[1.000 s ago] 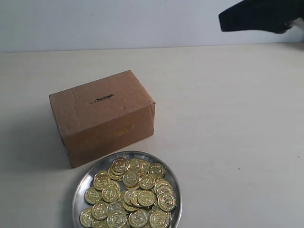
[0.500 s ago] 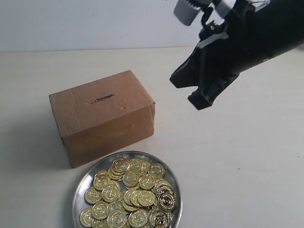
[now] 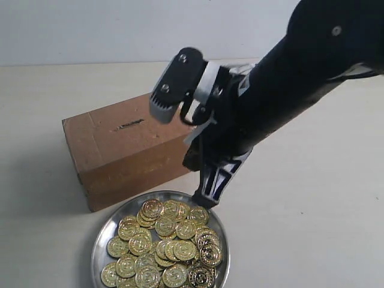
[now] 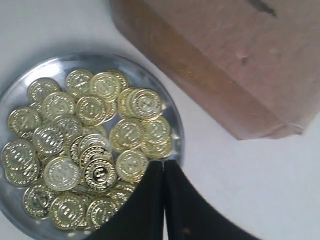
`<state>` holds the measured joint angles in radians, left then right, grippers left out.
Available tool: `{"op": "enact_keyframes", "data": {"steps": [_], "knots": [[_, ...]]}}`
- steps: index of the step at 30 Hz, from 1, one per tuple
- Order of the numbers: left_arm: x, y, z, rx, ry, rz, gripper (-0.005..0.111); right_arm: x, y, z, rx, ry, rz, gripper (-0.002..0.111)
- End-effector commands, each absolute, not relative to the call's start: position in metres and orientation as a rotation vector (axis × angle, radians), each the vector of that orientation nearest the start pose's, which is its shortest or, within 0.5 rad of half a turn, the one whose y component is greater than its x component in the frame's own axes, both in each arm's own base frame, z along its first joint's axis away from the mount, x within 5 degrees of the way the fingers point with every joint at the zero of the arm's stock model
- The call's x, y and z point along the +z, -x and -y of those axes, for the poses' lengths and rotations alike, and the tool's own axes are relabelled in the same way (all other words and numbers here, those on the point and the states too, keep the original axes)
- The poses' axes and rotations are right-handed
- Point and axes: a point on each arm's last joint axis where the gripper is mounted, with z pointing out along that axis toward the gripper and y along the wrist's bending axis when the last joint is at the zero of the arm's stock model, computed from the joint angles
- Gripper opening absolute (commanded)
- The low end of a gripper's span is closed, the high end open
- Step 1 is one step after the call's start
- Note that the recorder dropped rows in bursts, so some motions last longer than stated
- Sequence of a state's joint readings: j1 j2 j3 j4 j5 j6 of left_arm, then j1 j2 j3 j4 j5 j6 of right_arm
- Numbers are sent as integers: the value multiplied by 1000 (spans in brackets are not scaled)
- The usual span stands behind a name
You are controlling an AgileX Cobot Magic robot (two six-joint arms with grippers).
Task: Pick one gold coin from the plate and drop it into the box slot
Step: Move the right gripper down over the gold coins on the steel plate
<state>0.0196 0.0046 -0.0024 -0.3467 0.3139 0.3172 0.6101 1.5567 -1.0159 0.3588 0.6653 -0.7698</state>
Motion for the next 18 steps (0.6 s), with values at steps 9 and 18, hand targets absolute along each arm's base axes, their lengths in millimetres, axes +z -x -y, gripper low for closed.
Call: {"op": "enact_keyframes", "data": {"steps": [9, 18], "knots": [[187, -54, 9, -90, -49, -1777, 0, 200, -208, -237, 389, 1849, -2201, 0], [187, -54, 9, -90, -49, -1777, 0, 179, -207, -250, 367, 1958, -2129, 18]]}}
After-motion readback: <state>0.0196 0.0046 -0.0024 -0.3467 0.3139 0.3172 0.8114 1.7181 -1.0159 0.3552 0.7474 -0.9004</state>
